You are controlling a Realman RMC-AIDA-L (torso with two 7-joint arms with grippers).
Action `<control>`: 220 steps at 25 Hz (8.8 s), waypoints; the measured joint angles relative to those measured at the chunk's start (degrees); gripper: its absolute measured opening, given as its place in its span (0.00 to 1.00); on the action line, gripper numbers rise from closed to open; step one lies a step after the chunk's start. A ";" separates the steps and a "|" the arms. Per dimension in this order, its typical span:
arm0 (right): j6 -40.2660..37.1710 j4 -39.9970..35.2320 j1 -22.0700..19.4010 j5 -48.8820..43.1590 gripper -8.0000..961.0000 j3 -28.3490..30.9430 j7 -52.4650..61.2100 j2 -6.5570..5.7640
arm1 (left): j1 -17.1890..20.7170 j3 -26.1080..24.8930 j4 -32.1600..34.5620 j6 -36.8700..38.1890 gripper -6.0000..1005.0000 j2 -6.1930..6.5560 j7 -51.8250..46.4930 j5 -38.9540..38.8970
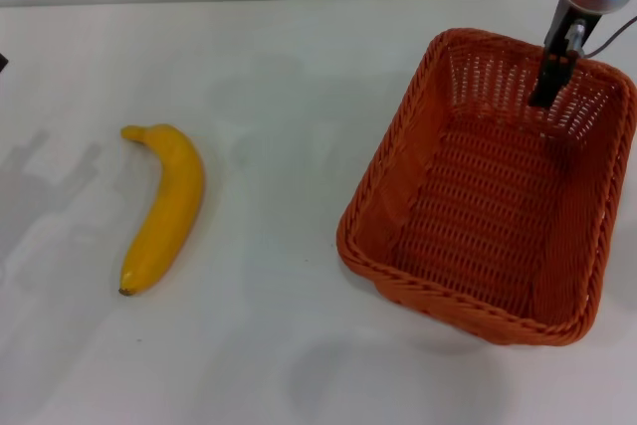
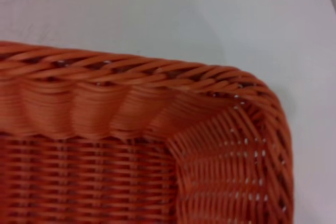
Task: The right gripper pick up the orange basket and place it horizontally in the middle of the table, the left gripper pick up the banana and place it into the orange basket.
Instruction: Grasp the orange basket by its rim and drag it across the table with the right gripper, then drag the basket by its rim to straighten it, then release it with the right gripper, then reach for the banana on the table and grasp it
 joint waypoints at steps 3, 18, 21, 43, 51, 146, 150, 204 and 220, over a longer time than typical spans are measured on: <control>2.20 0.02 0.05 0.17 0.87 -0.03 -0.64 0.00 | -0.05 0.00 -0.04 -0.02 0.89 -0.02 0.03 -0.11; 3.48 0.23 -0.50 1.41 0.55 0.27 -0.78 0.08 | -0.92 -0.01 0.09 -0.03 0.89 -0.04 0.66 -0.15; 3.53 0.90 -0.49 1.48 0.44 0.43 -0.78 0.07 | -0.79 0.00 0.03 -0.03 0.89 -0.04 0.56 -0.10; 15.74 -13.99 -4.62 1.52 0.29 9.98 4.33 -2.47 | -0.45 -0.60 -0.13 -2.00 0.88 0.16 0.98 -0.70; 18.82 -15.03 -6.10 1.32 0.22 18.19 11.82 -8.26 | -0.86 -0.60 -0.21 -3.49 0.89 0.34 1.26 -0.71; 11.52 -33.20 -49.78 66.37 0.69 39.34 -12.58 -1.02 | -3.88 -2.09 -31.67 -5.78 0.88 5.00 -45.52 32.51; 10.15 -31.55 -52.31 70.61 0.69 40.85 -17.87 -0.46 | -9.37 -2.87 -33.59 -9.34 0.88 7.50 -59.67 42.75; 10.79 -17.11 -57.33 81.47 0.68 51.30 -45.46 -0.53 | -43.98 18.22 -6.36 -3.29 0.85 8.17 -95.95 87.70; 9.00 -17.03 -55.96 81.47 0.68 50.53 -44.76 -0.36 | -48.20 21.75 1.00 -0.17 0.84 4.97 -96.33 88.11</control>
